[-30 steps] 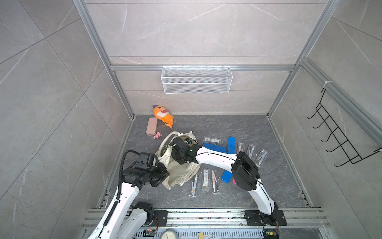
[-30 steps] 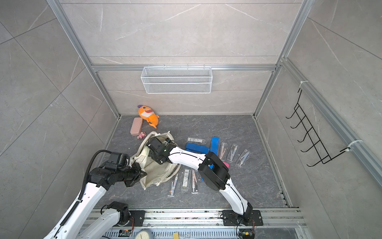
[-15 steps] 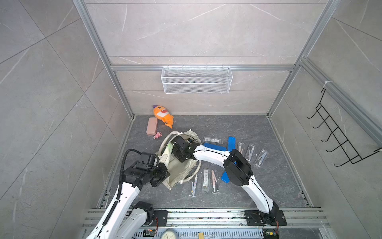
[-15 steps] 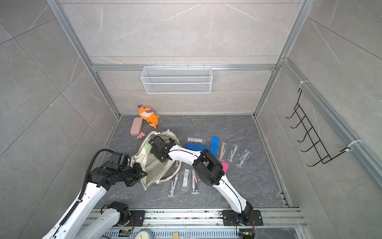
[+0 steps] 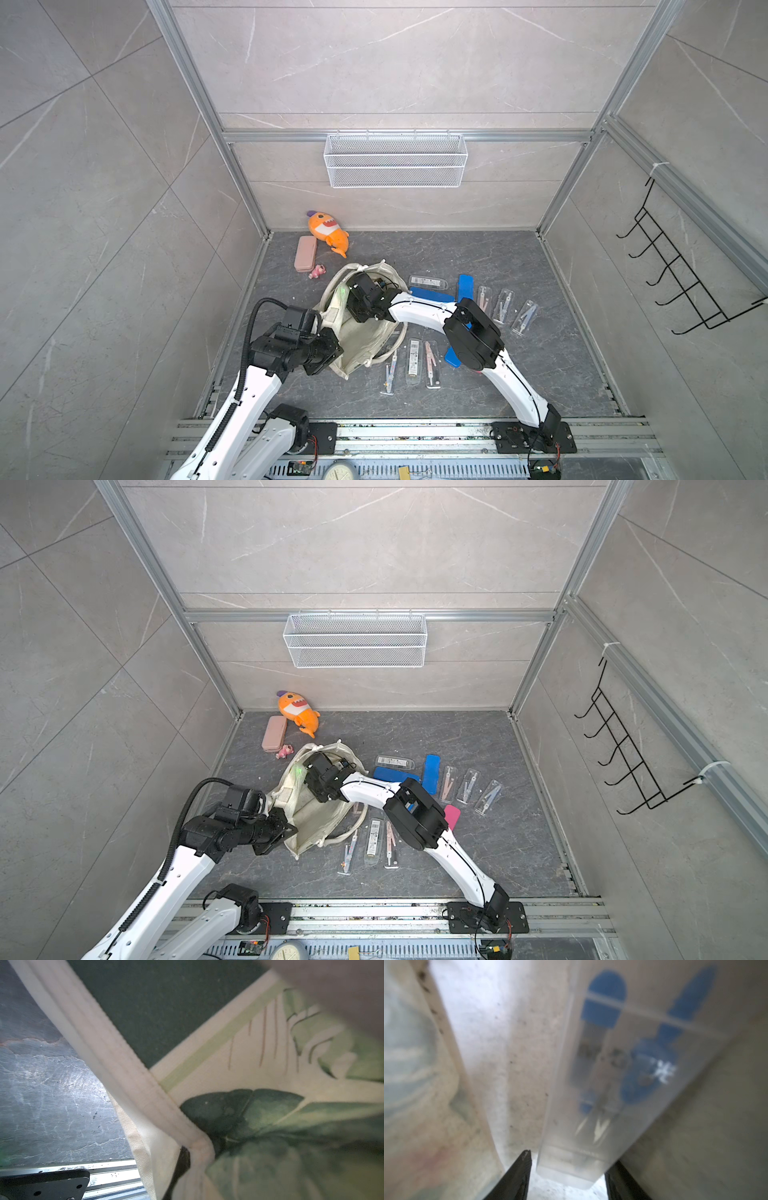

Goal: Take out the compass set from the canvas bag
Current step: Pick up the compass set from the canvas bag.

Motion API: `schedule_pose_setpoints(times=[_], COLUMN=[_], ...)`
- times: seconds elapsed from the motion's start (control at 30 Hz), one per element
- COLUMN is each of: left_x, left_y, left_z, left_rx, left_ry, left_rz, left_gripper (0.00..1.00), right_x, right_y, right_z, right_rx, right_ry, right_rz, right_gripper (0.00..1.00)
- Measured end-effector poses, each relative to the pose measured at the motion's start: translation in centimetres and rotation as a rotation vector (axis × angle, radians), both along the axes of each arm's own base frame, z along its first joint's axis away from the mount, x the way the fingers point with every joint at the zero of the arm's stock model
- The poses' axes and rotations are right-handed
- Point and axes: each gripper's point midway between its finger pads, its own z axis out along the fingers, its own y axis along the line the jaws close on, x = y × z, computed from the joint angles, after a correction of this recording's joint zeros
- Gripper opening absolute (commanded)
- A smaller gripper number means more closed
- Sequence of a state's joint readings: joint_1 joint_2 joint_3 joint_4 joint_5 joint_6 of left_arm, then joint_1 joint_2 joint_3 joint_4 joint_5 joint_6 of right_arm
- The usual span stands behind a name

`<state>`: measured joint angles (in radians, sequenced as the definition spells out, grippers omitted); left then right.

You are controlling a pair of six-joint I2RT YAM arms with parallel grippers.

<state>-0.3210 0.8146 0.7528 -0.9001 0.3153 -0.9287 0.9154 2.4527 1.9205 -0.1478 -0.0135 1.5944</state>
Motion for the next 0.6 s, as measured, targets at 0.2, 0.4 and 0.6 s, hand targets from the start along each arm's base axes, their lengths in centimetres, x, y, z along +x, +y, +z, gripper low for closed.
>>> schedule_pose_setpoints(times=[0.2,0.4,0.6], left_x=[-0.06,-0.06,-0.05], left_y=[-0.05,-0.05,-0.04], left_z=[-0.22,-0.22,-0.27], left_rx=[0.000,0.001,0.003], left_ry=[-0.001,-0.001,0.001], left_rz=[-0.004,-0.004,-0.002], left_gripper=[0.00,0.00,0.00], right_x=[0.51,0.51,0.38], right_y=[0.49,0.63,0.72], right_z=[0.06,0.06,0.11], right_rx=[0.051,0.062,0.057], right_ry=[0.005,0.009,0.003], right_rz=[-0.015,-0.009,0.020], right_gripper=[0.51,0.44,0.40])
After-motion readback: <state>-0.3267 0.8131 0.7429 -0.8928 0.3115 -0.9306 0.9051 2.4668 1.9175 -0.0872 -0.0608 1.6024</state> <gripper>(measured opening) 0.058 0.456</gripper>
